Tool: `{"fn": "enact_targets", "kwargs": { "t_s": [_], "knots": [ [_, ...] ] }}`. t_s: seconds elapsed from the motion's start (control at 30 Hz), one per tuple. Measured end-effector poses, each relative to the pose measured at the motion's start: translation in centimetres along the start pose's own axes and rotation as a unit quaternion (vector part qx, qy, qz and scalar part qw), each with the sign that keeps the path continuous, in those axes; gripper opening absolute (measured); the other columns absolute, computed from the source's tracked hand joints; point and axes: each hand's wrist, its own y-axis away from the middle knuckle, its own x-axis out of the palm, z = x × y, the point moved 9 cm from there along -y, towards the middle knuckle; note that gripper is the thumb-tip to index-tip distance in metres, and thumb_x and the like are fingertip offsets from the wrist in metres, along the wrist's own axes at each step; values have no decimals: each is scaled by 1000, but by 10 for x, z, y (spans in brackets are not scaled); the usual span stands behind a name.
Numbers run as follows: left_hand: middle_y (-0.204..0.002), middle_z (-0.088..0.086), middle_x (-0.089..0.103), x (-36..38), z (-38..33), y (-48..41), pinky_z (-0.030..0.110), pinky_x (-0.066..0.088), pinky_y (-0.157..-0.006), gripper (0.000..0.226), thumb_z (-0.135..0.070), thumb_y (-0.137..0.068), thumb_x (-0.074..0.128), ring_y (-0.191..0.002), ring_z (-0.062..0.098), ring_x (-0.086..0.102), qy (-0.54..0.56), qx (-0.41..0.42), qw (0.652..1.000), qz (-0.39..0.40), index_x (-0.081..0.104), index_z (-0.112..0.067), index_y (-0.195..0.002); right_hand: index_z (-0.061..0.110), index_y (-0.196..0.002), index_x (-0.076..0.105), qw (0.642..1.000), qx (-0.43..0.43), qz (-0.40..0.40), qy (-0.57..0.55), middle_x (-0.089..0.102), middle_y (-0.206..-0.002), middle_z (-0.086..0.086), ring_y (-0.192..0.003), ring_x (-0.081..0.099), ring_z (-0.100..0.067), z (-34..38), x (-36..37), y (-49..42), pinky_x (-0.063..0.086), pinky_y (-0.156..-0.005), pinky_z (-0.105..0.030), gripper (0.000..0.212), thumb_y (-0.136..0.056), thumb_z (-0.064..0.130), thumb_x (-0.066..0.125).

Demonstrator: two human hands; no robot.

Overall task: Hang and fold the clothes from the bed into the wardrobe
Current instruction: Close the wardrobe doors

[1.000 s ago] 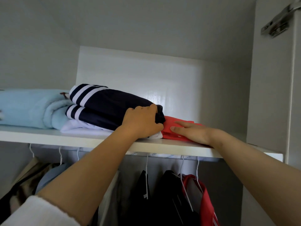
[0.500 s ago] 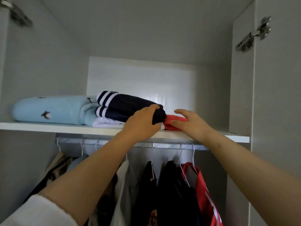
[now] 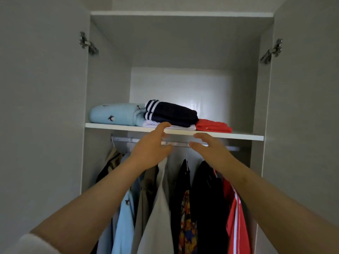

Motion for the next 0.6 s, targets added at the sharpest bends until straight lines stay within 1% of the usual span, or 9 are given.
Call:
{"fn": "enact_targets", "kwargs": {
  "t_s": [0.07, 0.2, 0.23, 0.3, 0.33, 0.4, 0.5, 0.53, 0.6],
  "knots": [
    [-111, -8, 48, -15, 0, 24, 26, 41, -85, 57, -25, -87, 60, -102, 11, 51, 3, -11, 1000, -4, 32, -33, -136, 26, -130, 49, 1000, 0, -3, -14, 45, -127, 4, -89, 46, -2, 12, 7, 14, 36, -63, -10, 40, -92, 37, 53],
    [-104, -11, 49, -53, 8, 62, 19, 38, -78, 52, -23, -86, 61, -94, 8, 52, -16, -24, 999, -20, 40, -28, -133, 25, -124, 54, 1000, 1, -1, -28, 51, -130, 0, -99, 48, -9, 35, 34, 34, 35, -81, -19, 34, -91, 36, 55],
    [-103, -11, 49, -64, 11, 69, 15, 36, -74, 50, -22, -86, 61, -91, 7, 52, -24, -22, 999, -28, 42, -27, -131, 26, -124, 53, 999, 3, 8, -31, 50, -132, -1, -100, 50, -10, 41, 45, 38, 36, -81, -19, 35, -91, 37, 55],
    [-101, -11, 50, -90, 15, 83, 6, 32, -64, 46, -21, -86, 61, -83, 3, 51, -39, -15, 998, -43, 45, -23, -129, 27, -124, 53, 999, 3, 22, -45, 48, -132, -1, -97, 52, -7, 57, 66, 45, 39, -72, -16, 36, -90, 38, 56],
    [-101, -10, 50, -103, 18, 90, 4, 33, -63, 46, -19, -86, 61, -81, 2, 51, -44, -12, 998, -50, 45, -22, -129, 27, -123, 53, 998, 0, 25, -49, 48, -131, 0, -97, 50, -7, 66, 77, 47, 38, -70, -17, 36, -90, 38, 57],
    [-100, -11, 50, -130, 24, 105, 5, 33, -66, 49, -15, -85, 61, -87, 6, 53, -43, -9, 997, -69, 44, -21, -130, 28, -120, 54, 998, -9, 30, -57, 48, -124, 3, -97, 48, -6, 85, 100, 48, 36, -75, -16, 32, -90, 38, 57],
    [-98, -16, 52, -175, 35, 129, 15, 38, -72, 51, -10, -84, 61, -90, 8, 55, -35, -1, 994, -105, 44, -22, -130, 30, -114, 53, 995, -24, 49, -79, 46, -107, 9, -78, 47, 5, 120, 143, 48, 37, -62, -8, 25, -91, 38, 55],
    [-102, -13, 54, -190, 39, 137, 15, 38, -75, 49, -9, -84, 60, -93, 8, 55, -42, 11, 992, -116, 45, -20, -129, 28, -117, 53, 995, -28, 52, -84, 46, -105, 9, -80, 48, 2, 132, 158, 48, 38, -66, -11, 28, -91, 38, 54],
    [-111, -2, 60, -222, 41, 156, 16, 38, -84, 43, -9, -84, 58, -101, 9, 54, -89, 57, 983, -153, 52, -14, -126, 24, -121, 54, 994, -33, 58, -86, 45, -109, 8, -95, 47, -6, 152, 188, 48, 36, -81, -19, 31, -92, 37, 53]
  ]
}}
